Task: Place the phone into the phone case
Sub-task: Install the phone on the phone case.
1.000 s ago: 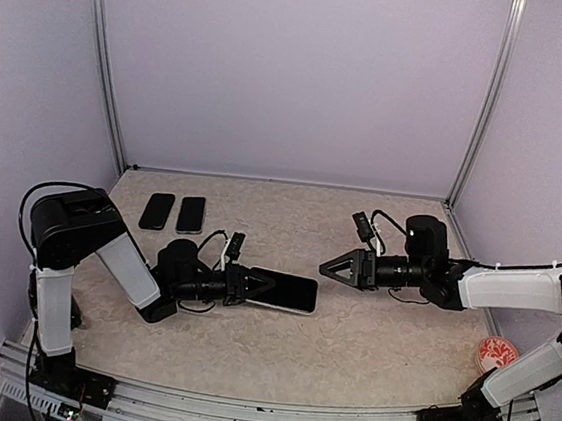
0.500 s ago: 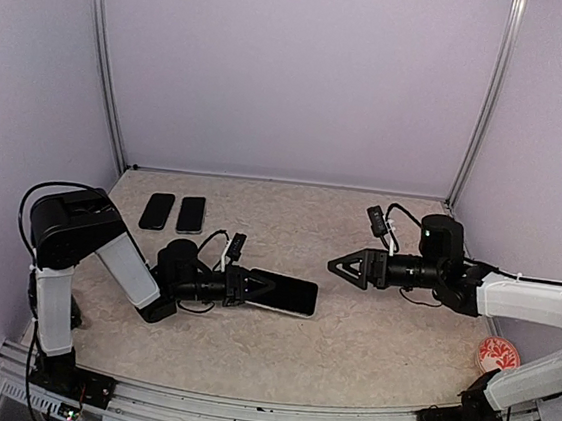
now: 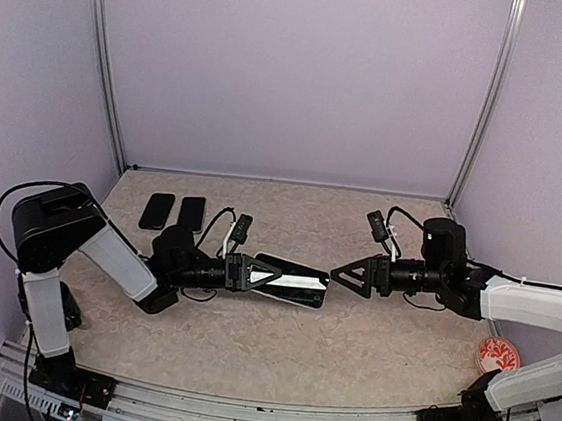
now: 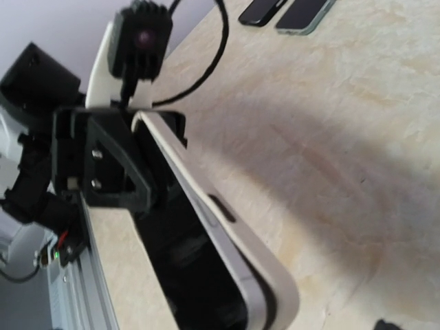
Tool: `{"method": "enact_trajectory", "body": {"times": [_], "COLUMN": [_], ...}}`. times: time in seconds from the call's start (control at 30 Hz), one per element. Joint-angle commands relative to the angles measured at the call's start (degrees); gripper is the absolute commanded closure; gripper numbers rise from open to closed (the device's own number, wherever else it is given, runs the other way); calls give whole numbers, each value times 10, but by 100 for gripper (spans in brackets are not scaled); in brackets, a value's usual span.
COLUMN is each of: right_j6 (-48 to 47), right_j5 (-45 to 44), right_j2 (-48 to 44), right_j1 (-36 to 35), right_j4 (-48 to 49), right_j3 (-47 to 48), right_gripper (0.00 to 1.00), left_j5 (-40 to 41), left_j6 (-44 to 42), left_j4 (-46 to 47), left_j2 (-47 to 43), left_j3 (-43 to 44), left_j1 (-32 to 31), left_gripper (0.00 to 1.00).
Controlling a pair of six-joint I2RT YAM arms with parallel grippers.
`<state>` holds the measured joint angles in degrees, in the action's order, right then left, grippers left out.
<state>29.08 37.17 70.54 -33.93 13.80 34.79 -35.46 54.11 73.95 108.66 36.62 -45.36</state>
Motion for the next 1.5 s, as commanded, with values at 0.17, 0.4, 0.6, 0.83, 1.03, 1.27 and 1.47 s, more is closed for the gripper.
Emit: {"method": "enact_trajectory", "body": {"times": [0.17,0.4,0.6,0.83,1.03,1.27,1.47], "right_j6": [-62,-96,-109,-113,-123,-126,-115], "right_j5": [98,167,171,166,178,205,222], "right_j2": [-3,-18,-34,-8,5,15,15], "right_j1": [5,5,5,-8,-35,-41,-48], "right_j4": [-16,-24,-45,-53,-52,-42,-19], "right_j3": [14,11,10,10,15,15,7], "right_gripper": [8,11,12,13,14,34,44], "left_j5": [-72,-122,-138,-160,-184,-215,-223], "left_j6": [-67,-101,-128,-158,-195,-203,-200], "left_j4": [-33,-75,-112,-165,-234,-258,-256], "left_j2": [-41,-56,-75,-90,-103,-109,-119], "left_j3": [52,77,92,111,134,145,141], "left_j1": [-9,-10,-8,-5,3,10,17], "left_gripper": [86,86,86,90,93,93,93]}}
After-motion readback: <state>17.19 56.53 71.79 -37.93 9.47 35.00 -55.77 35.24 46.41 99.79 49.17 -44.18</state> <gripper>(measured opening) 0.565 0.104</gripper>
